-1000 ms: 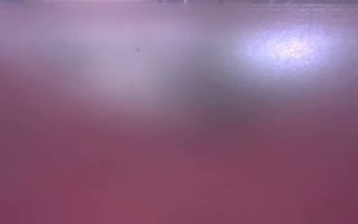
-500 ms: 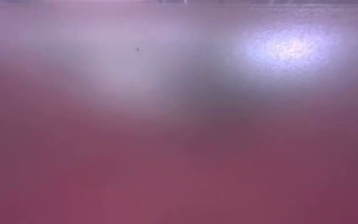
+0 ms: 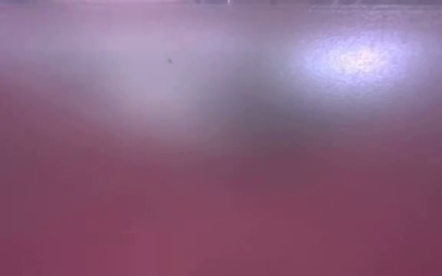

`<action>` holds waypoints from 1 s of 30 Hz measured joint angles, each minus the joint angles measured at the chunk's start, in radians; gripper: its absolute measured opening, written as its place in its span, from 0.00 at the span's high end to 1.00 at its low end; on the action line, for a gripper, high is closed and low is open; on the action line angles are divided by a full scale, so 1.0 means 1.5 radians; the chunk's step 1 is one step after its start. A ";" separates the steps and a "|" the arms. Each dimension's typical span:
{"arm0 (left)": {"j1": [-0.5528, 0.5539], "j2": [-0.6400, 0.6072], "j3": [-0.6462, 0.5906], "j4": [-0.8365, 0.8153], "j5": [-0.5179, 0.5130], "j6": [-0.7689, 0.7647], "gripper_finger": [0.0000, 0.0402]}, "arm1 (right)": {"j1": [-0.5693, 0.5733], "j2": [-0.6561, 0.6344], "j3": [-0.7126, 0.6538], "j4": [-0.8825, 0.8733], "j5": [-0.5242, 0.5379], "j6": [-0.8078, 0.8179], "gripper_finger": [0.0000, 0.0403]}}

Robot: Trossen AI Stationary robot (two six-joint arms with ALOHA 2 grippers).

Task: Pick & Place Office items
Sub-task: Put the left pink charger adapter into the red bin

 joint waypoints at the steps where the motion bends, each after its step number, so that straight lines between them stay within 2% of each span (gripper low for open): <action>1: 0.000 0.000 0.000 -0.003 0.001 -0.011 0.46 | 0.000 0.000 0.000 0.000 0.000 0.003 0.30; 6: 0.000 -0.005 0.000 -0.043 0.012 -0.055 0.46 | 0.000 0.000 0.000 0.002 0.000 0.015 0.30; 11: 0.000 -0.014 0.001 -0.068 -0.018 -0.076 0.46 | 0.011 0.000 0.000 0.002 0.006 0.028 0.30; 18: 0.000 -0.002 0.002 -0.065 -0.029 -0.072 0.46 | 0.020 0.000 0.000 0.001 0.030 0.031 0.30; 30: -0.005 0.019 0.001 -0.068 -0.035 -0.058 0.44 | 0.027 0.000 0.000 0.002 0.033 0.038 0.30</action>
